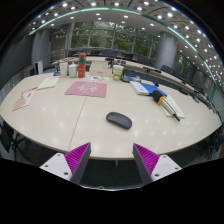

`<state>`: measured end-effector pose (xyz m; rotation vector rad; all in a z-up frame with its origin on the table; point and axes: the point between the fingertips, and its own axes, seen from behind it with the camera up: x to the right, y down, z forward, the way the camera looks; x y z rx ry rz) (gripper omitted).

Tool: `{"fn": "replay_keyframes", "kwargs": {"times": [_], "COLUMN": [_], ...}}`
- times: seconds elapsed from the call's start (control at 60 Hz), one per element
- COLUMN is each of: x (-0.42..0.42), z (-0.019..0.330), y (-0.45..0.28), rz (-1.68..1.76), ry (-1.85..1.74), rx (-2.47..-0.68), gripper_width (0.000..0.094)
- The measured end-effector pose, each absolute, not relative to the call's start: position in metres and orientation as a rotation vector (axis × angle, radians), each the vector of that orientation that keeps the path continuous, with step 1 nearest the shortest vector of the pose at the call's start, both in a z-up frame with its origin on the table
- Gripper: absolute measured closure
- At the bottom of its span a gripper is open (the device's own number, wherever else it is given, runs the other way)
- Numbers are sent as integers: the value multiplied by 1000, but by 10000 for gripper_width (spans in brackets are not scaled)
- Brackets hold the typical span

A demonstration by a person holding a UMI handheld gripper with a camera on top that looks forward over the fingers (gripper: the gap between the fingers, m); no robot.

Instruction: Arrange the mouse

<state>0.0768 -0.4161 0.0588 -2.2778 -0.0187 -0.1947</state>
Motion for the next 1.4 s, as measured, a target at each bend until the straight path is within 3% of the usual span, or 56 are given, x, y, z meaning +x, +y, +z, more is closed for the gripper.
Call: {"fn": "replay_keyframes", "kwargs": {"times": [0.35,0.667,0.733,0.85,1.083,1.217,1.283,1.4], "x": [149,147,146,142,143,146,147,145], "z": [-3,-11,-13,-15,-14,-10,5,61], "y": [-290,-219,-207,-194,-194,-195,-193,-171], "rz": [-181,-92,-68,-39,-44,-68,-96,-127], "ry": [11,-9,3,4,18,42,63,119], "rx": [-2263,-2242,-2242,-2235,-2251,-2262,-2246,-2164], "gripper_width": [80,97,174,469,585,603,602,602]}}
